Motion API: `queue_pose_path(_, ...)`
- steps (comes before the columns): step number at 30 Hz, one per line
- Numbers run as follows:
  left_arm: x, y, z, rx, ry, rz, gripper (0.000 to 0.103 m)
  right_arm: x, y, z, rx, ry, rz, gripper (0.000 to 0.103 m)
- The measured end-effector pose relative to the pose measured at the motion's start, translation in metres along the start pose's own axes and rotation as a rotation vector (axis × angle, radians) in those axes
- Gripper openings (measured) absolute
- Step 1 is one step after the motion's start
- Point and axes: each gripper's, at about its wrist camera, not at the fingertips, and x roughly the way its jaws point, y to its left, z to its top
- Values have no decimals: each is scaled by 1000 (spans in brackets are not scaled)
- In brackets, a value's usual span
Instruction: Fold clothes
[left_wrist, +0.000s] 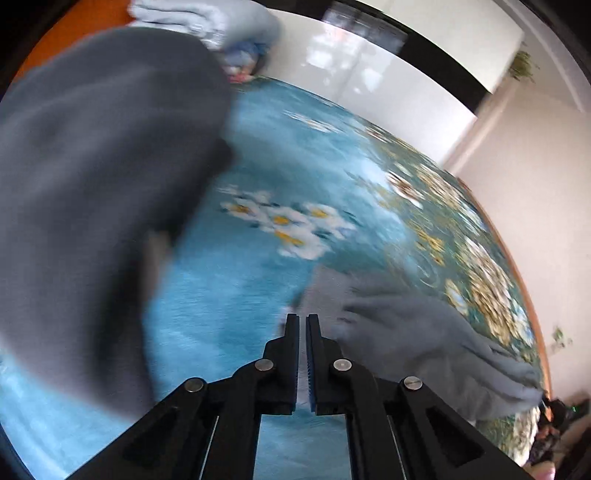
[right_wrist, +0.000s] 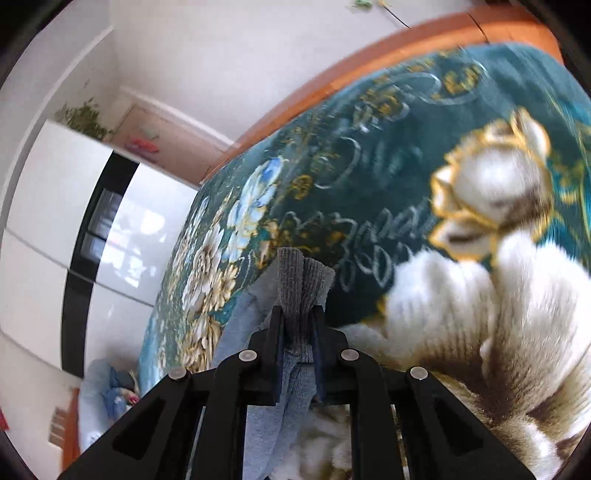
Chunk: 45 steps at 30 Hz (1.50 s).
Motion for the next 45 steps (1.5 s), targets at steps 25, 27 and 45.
queue_pose_path(25, 109, 4, 4, -67, 214, -166, 24, 5, 0, -8, -60, 27, -79, 15)
queue_pose_path(27, 99, -8, 8, -31, 179, -138, 18, 3, 4, -8, -66, 20, -87, 15)
queue_pose_path(45, 33, -15, 5, 58, 163, -31, 11, -45, 46, -2, -169, 21, -29, 14)
